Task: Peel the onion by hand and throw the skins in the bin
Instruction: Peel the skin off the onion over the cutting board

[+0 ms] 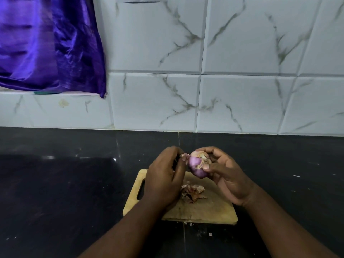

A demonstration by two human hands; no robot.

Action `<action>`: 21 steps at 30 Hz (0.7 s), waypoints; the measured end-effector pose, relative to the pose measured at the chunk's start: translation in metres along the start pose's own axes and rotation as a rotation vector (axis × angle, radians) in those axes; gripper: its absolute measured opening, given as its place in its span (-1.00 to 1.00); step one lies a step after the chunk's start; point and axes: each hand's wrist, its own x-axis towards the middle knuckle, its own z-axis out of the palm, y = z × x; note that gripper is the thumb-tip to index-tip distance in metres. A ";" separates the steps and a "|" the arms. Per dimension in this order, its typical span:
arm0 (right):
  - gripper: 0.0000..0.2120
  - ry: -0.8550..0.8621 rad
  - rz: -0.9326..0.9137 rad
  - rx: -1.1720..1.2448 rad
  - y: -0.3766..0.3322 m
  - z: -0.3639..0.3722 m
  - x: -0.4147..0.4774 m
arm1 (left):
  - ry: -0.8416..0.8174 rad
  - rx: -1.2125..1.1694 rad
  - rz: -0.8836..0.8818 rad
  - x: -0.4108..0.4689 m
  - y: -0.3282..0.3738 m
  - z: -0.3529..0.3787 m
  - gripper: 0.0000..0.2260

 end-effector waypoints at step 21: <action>-0.57 0.017 0.040 0.044 0.001 -0.001 0.000 | -0.114 -0.017 -0.044 -0.001 -0.001 -0.002 -0.77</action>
